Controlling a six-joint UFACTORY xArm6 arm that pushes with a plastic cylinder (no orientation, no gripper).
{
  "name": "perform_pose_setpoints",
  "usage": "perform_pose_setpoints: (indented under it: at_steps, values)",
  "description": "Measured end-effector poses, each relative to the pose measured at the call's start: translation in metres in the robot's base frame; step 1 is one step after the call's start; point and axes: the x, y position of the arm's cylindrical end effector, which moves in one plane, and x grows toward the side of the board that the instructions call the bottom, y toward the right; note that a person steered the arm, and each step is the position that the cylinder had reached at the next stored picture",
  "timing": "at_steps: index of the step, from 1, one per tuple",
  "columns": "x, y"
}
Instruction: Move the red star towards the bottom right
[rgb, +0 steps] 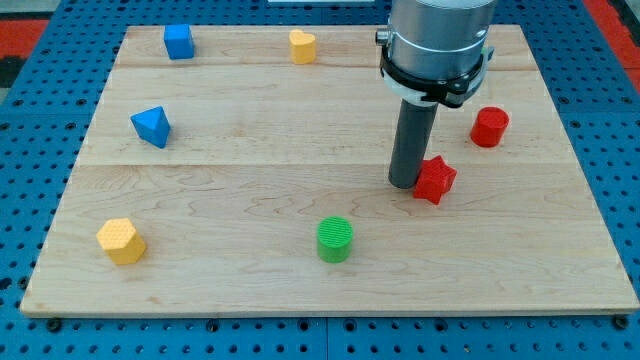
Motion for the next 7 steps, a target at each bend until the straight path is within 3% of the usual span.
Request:
perform_pose_setpoints:
  at_steps: [3, 6, 7]
  values:
    - [-0.039, 0.0]
    - [-0.039, 0.027]
    - [-0.012, 0.028]
